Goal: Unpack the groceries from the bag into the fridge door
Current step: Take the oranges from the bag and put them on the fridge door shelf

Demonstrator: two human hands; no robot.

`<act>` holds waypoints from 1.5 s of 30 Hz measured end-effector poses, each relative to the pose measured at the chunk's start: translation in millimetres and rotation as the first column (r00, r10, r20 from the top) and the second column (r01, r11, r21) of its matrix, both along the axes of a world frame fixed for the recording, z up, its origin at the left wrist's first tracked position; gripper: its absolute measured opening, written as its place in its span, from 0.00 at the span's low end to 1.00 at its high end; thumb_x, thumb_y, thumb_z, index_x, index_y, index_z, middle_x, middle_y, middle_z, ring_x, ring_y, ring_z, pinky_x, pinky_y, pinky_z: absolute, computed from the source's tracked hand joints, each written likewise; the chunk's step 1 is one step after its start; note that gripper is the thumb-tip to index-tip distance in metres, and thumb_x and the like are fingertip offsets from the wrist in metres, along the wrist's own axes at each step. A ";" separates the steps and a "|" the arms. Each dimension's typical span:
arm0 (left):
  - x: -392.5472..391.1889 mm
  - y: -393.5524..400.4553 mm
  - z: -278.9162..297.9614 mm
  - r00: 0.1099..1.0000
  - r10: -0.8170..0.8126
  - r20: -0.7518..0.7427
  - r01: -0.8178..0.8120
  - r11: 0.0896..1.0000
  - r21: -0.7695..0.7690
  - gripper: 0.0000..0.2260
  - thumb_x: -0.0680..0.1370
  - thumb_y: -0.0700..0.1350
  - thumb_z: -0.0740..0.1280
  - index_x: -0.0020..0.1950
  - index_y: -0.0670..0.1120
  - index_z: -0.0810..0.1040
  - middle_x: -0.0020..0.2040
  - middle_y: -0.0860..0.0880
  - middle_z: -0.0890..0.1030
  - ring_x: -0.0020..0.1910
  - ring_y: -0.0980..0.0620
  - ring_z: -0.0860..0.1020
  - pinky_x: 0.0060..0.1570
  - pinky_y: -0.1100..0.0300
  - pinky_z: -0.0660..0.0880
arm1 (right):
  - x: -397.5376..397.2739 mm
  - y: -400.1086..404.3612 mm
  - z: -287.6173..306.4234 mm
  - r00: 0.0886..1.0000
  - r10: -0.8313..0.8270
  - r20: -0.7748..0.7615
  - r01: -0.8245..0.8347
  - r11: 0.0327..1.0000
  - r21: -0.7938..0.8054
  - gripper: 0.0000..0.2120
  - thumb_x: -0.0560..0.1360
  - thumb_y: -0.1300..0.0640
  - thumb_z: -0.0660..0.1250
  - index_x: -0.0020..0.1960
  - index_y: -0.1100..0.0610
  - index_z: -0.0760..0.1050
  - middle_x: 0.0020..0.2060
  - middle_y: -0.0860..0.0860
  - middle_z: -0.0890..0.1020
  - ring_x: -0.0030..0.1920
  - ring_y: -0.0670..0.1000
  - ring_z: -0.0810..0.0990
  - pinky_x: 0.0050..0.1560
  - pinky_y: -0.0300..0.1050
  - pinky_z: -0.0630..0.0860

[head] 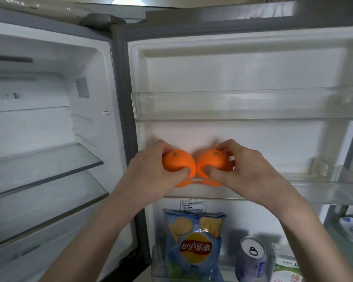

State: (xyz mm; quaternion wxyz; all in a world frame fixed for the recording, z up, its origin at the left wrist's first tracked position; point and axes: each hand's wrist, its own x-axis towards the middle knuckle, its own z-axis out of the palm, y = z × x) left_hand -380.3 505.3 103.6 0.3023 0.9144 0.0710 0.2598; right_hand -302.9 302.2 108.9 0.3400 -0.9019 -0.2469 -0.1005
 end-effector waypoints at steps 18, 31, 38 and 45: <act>-34.2 -6.1 -22.7 0.949 -0.020 0.314 -0.010 0.995 0.094 0.22 0.79 0.59 0.68 0.71 0.54 0.73 0.64 0.56 0.77 0.63 0.57 0.76 0.57 0.59 0.73 | -48.2 -23.1 -21.3 0.920 -0.066 0.386 0.051 0.997 0.051 0.30 0.79 0.35 0.63 0.78 0.47 0.67 0.70 0.44 0.75 0.68 0.48 0.74 0.66 0.47 0.69; -111.5 -44.8 -109.7 0.885 -0.318 0.340 0.242 0.938 0.249 0.20 0.80 0.54 0.66 0.68 0.47 0.77 0.63 0.52 0.78 0.62 0.49 0.76 0.64 0.59 0.71 | -197.0 -79.4 -115.2 0.819 -0.360 0.446 0.361 0.928 0.086 0.27 0.81 0.40 0.64 0.76 0.53 0.71 0.73 0.47 0.74 0.73 0.51 0.73 0.70 0.55 0.72; -141.8 -103.6 -162.9 0.799 -0.502 0.331 0.406 0.856 0.319 0.19 0.80 0.53 0.66 0.66 0.43 0.78 0.63 0.47 0.79 0.63 0.45 0.76 0.67 0.54 0.70 | -285.1 -130.1 -162.9 0.699 -0.521 0.490 0.617 0.785 -0.046 0.29 0.81 0.39 0.62 0.75 0.55 0.72 0.70 0.51 0.76 0.69 0.56 0.76 0.69 0.58 0.73; -176.4 -186.7 -190.1 0.711 -0.664 0.231 0.566 0.736 0.370 0.21 0.80 0.54 0.66 0.68 0.43 0.78 0.64 0.46 0.78 0.64 0.42 0.77 0.66 0.48 0.74 | -365.8 -190.8 -190.7 0.552 -0.685 0.475 0.816 0.561 -0.140 0.30 0.81 0.38 0.63 0.76 0.56 0.72 0.73 0.53 0.76 0.74 0.57 0.73 0.74 0.59 0.69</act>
